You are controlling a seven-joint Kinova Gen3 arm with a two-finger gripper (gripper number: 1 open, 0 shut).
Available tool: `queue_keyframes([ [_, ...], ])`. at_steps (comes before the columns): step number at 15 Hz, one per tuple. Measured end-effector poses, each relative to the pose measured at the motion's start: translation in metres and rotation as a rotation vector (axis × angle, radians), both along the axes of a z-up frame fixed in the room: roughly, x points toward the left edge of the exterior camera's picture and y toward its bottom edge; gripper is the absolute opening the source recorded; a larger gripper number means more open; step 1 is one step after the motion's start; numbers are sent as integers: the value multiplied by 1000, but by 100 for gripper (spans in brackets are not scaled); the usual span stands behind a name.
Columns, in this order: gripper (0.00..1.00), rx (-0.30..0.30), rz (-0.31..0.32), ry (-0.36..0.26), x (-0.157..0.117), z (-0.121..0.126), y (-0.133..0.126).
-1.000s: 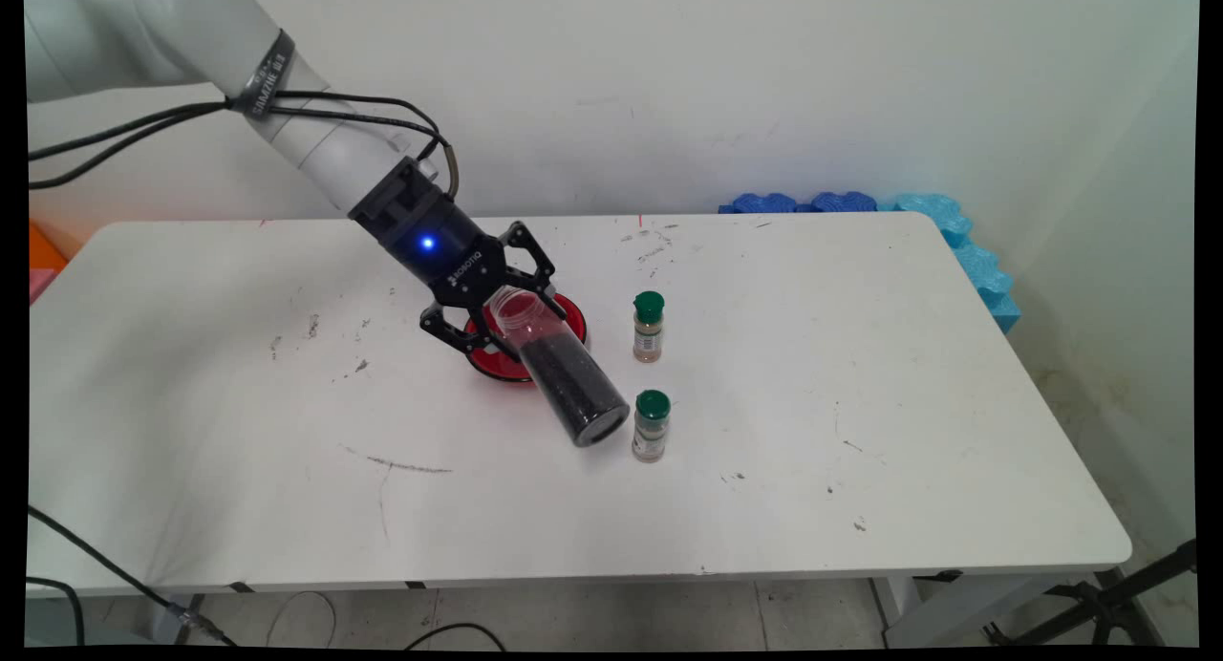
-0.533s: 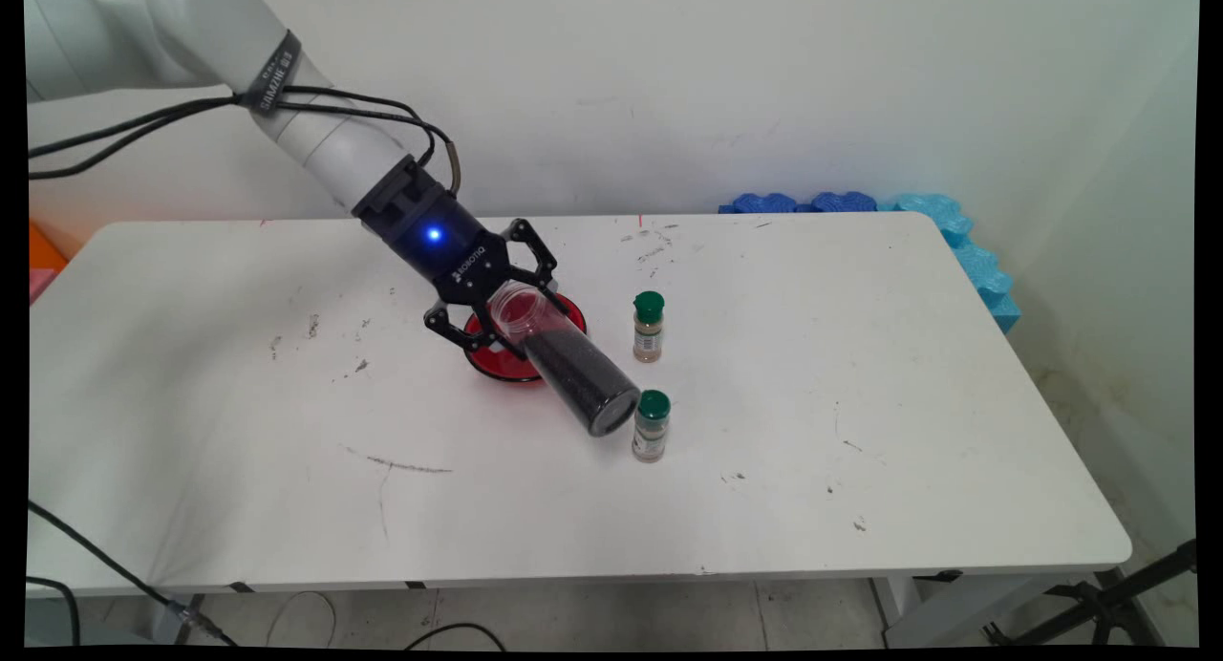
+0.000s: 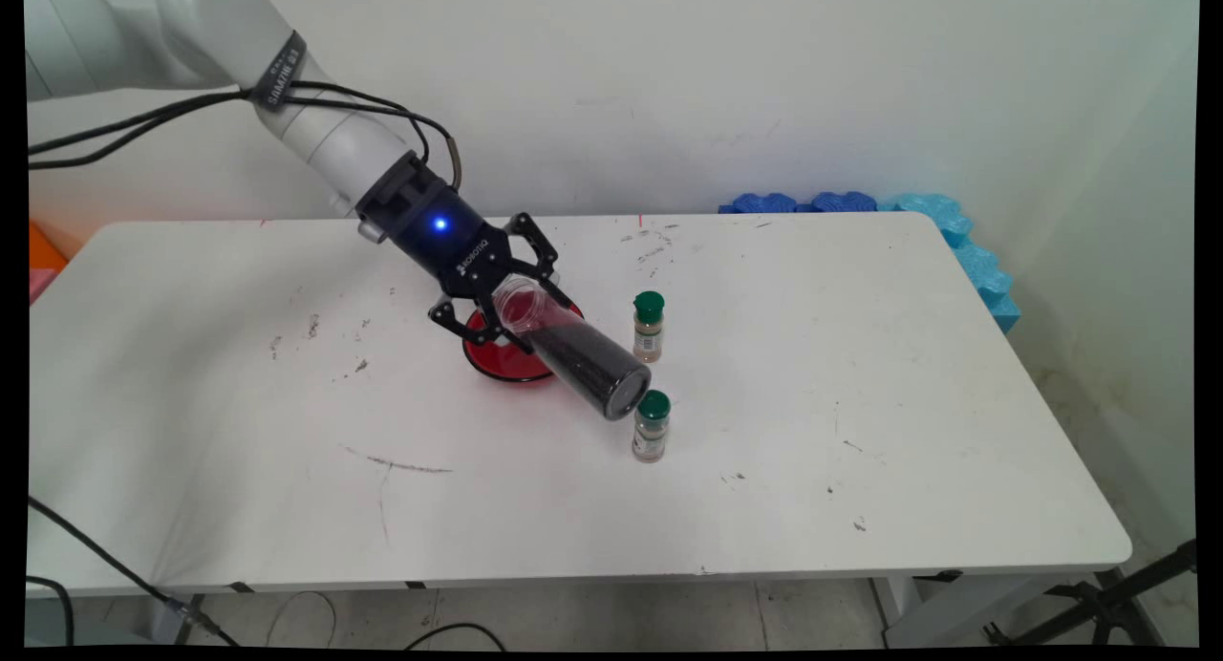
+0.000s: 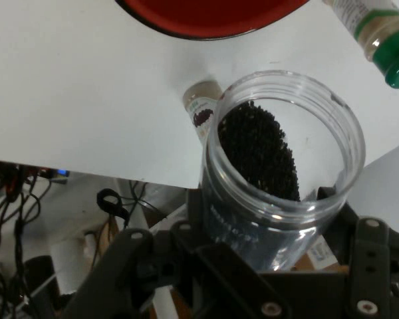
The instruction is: Pour the black seasoning powder in the red bowl
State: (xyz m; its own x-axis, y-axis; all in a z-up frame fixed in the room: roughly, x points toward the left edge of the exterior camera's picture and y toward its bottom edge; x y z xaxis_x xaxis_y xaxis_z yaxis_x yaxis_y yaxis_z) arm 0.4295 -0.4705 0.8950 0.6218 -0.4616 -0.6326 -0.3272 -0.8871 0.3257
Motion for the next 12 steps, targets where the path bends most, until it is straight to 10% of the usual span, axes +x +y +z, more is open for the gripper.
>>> queue_keyframes([
  [12,0,148,135,63,9,-5,-16],
])
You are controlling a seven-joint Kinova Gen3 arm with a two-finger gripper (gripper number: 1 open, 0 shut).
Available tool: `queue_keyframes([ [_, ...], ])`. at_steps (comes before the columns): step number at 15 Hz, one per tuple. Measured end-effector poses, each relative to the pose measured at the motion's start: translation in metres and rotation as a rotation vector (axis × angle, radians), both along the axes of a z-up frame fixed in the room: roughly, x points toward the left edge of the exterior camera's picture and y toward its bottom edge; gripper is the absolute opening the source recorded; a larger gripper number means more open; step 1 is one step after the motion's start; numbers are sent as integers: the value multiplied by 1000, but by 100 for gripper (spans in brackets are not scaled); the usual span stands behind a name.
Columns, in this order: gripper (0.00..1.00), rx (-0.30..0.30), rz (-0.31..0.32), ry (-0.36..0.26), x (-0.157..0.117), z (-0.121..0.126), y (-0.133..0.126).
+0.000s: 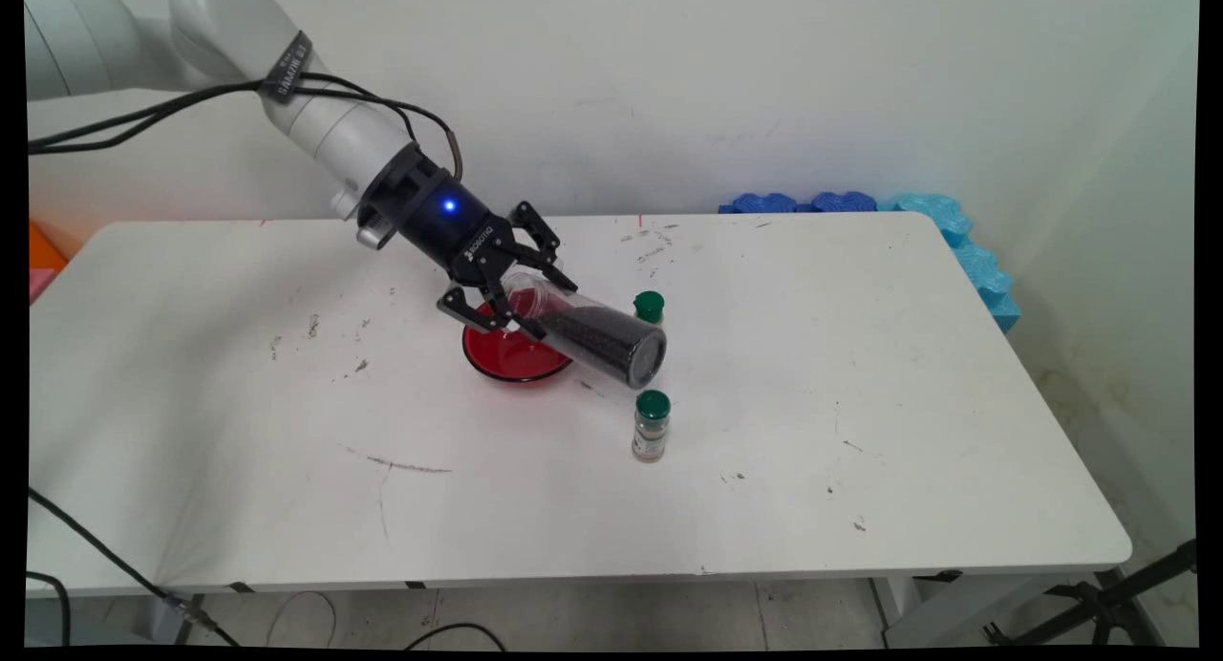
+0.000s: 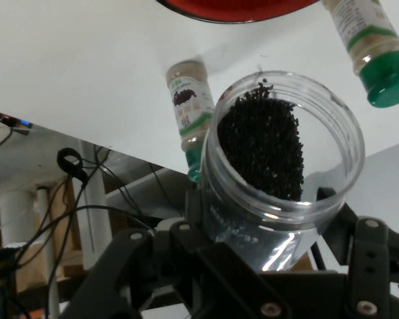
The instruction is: Pour the black seasoning powder in the red bowl
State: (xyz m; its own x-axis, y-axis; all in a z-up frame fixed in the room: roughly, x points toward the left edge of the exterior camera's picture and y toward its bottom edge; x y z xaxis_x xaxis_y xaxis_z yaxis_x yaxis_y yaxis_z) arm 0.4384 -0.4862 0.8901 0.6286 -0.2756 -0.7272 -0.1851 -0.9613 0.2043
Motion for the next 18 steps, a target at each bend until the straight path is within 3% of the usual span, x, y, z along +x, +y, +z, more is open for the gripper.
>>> queue_keyframes([
  [18,0,107,141,53,21,-2,-7],
])
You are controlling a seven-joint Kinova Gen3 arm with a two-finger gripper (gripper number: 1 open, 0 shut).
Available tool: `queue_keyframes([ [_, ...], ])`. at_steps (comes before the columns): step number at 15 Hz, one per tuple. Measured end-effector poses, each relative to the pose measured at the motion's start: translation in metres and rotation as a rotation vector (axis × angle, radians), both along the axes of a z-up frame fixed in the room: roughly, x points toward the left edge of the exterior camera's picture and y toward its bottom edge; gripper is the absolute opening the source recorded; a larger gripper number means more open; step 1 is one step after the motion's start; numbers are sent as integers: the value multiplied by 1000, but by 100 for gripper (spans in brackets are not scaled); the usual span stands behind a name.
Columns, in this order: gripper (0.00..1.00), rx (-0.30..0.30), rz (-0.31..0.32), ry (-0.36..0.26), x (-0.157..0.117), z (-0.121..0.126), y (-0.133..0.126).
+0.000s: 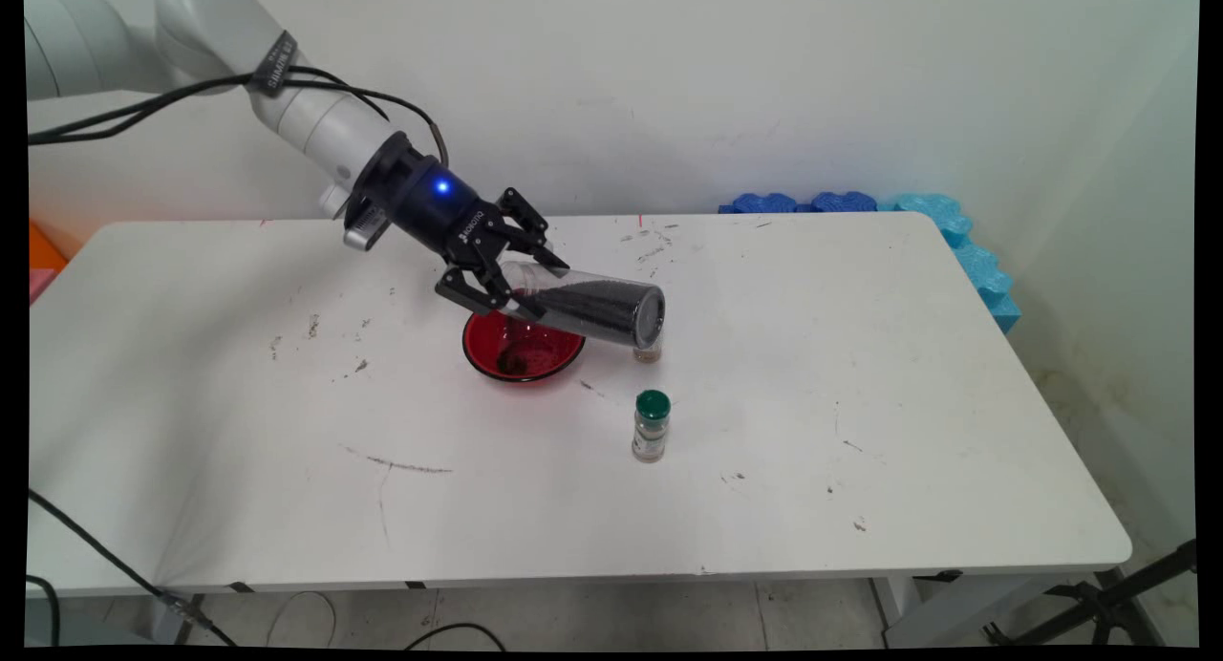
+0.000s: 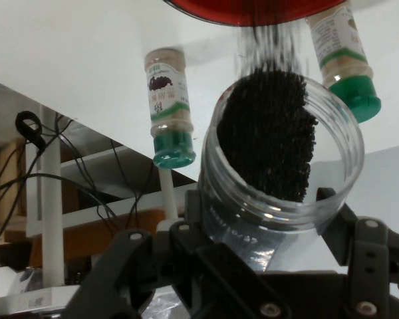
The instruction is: Pour the black seasoning powder in the red bowl
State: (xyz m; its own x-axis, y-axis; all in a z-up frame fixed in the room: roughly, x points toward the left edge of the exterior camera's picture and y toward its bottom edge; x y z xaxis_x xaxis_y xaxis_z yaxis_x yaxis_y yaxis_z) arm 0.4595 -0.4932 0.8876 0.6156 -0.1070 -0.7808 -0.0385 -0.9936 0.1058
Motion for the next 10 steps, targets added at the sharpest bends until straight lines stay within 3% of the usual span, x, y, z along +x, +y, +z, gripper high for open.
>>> queue_keyframes([
  [10,0,15,34,17,4,-1,-1],
])
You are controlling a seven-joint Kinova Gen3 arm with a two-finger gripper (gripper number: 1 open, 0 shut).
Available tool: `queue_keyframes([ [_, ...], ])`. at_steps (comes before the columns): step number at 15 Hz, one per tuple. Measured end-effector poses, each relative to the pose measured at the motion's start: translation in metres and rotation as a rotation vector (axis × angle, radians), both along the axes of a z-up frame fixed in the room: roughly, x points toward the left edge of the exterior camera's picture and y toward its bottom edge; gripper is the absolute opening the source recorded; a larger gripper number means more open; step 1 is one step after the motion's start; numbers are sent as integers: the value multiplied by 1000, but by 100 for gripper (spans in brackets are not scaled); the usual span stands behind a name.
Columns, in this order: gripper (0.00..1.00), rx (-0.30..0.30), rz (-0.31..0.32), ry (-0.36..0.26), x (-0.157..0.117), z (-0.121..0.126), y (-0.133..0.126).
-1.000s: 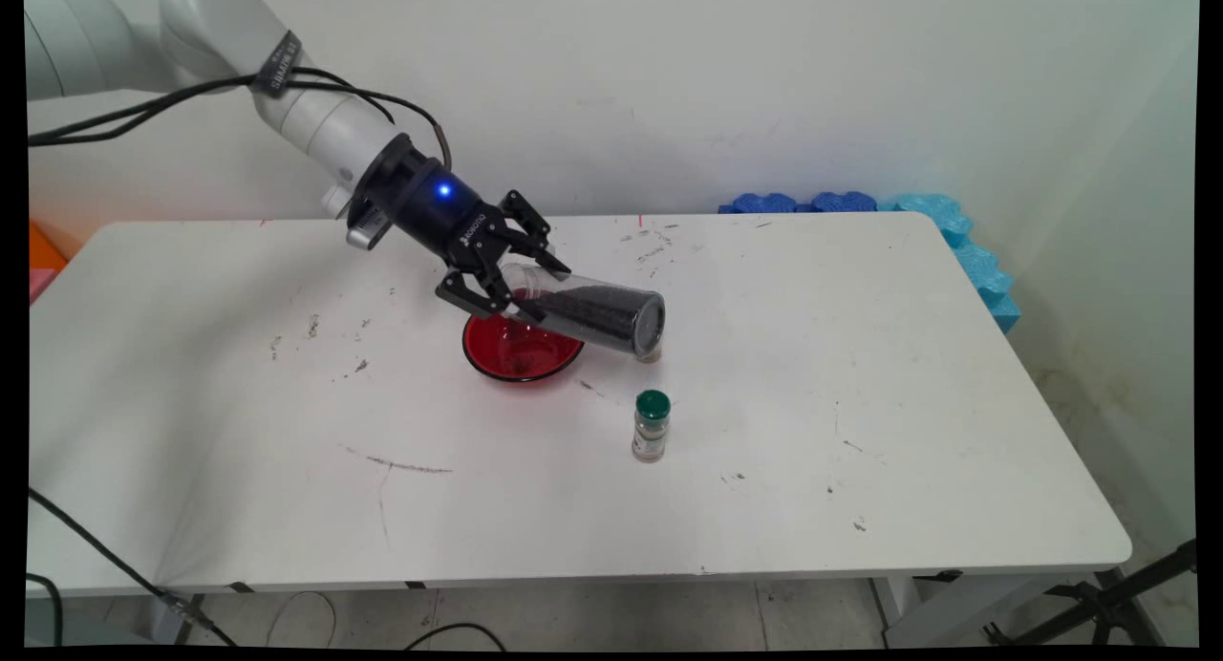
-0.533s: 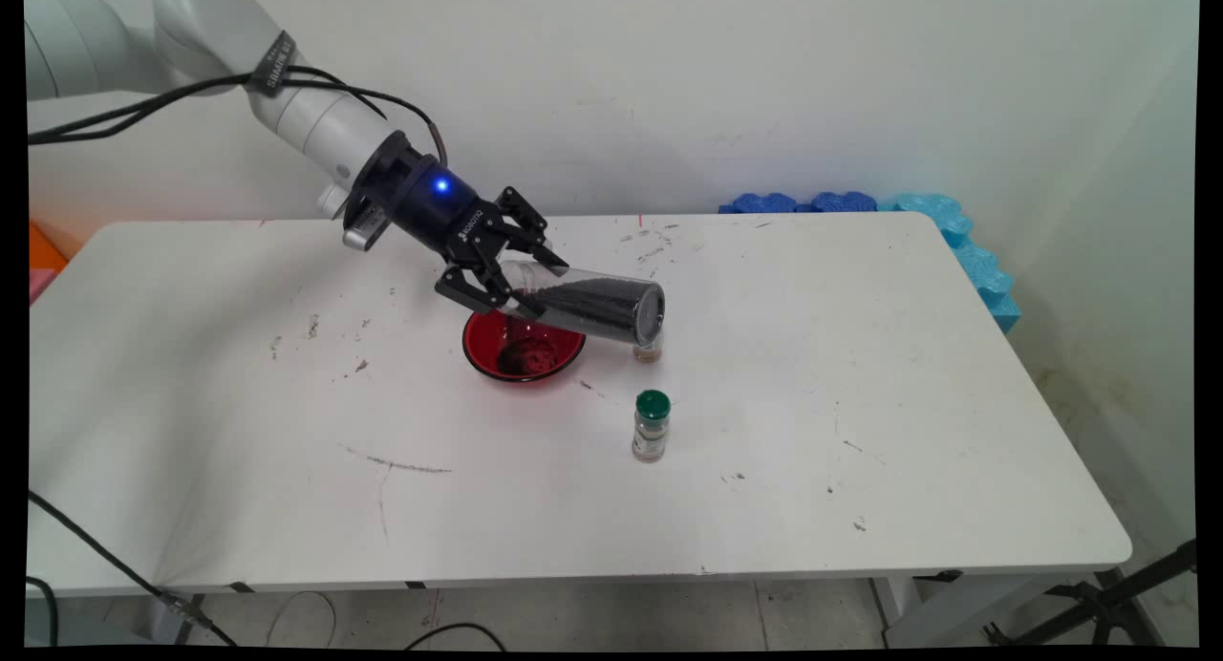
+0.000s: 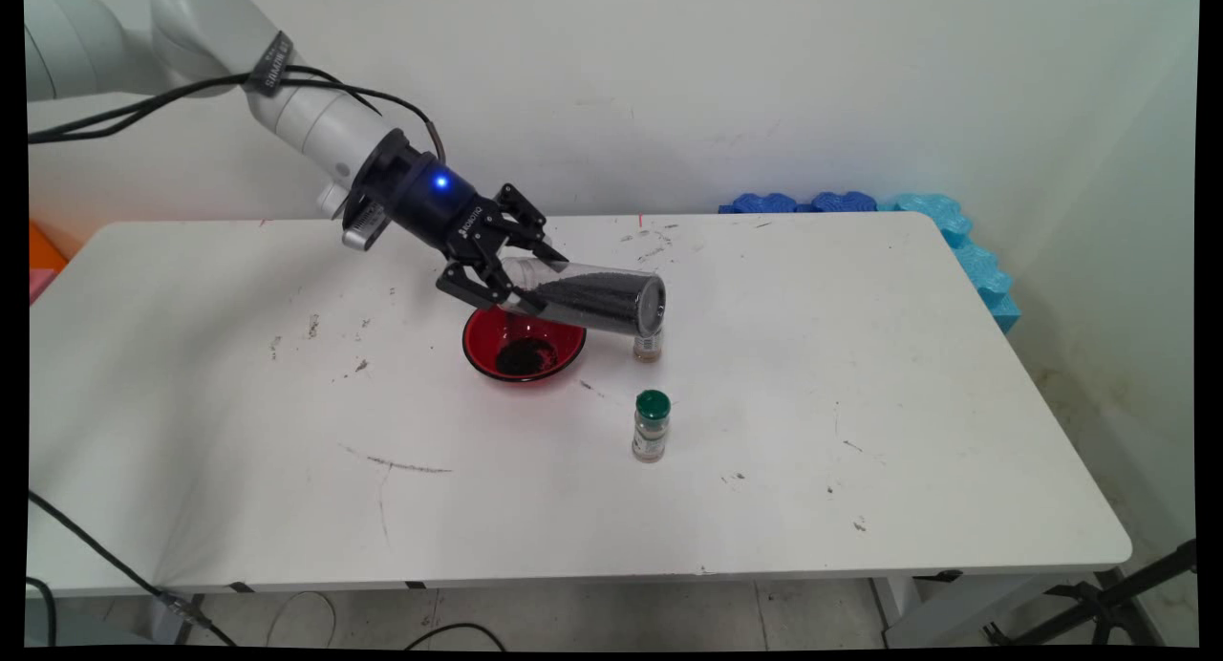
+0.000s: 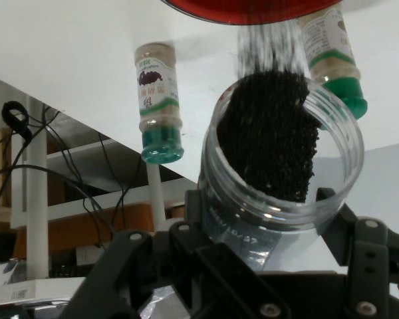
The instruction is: Pour the black seasoning powder in the red bowl
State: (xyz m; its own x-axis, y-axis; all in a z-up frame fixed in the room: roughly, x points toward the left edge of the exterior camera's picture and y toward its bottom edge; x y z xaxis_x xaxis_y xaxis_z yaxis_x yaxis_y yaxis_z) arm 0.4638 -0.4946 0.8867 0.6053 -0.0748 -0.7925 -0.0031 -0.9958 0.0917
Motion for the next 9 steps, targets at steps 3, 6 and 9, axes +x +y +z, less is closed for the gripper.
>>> queue_keyframes([
  [3,0,0,10,6,-1,-1,0],
  [6,0,1,22,13,-2,-1,-1],
  [9,0,4,39,22,-3,-1,-2],
])
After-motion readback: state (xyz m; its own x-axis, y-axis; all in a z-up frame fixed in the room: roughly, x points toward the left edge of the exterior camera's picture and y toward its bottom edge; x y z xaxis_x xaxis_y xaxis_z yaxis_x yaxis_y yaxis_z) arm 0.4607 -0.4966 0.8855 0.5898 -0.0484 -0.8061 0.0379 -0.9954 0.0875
